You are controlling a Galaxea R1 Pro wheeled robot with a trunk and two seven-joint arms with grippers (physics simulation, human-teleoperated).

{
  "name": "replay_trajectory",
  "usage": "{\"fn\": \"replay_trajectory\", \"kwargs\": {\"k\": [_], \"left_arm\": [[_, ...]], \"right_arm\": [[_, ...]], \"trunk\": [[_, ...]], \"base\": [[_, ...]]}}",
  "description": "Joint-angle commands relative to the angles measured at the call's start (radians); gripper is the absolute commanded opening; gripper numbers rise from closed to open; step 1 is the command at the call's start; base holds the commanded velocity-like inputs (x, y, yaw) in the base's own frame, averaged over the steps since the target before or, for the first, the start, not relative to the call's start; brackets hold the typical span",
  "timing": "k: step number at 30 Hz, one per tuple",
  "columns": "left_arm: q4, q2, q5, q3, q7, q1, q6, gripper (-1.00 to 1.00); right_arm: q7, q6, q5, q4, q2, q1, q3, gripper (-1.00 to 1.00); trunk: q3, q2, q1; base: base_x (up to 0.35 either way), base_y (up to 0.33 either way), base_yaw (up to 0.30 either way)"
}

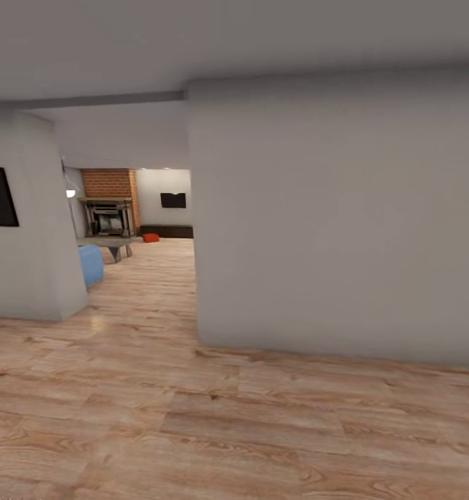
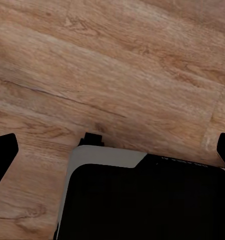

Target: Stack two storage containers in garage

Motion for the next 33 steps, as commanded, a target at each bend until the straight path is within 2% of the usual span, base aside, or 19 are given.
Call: {"fn": "replay_trajectory", "kwargs": {"k": [1,11,33], "left_arm": [[0.0,0.0,0.01,0.003,0.001,0.0,0.004,1.0],[0.0,0.0,0.01,0.003,0.001,0.0,0.004,1.0],[0.0,0.0,0.01,0.003,0.002,0.0,0.004,1.0]], "right_arm": [[0.0,-0.006,-0.01,0.003,0.0,-0.001,0.008,1.0],[0.0,-0.006,-0.01,0.003,-0.002,-0.001,0.009,1.0],[0.0,-0.003,-0.005,0.003,-0.002,-0.001,0.022,1.0]], "trunk": [[0.0,0.0,0.001],[0.0,0.0,0.001],[0.0,0.0,0.001]], "base": [[0.323,0.0,0.271],[0.323,0.0,0.217],[0.323,0.0,0.005]]}}
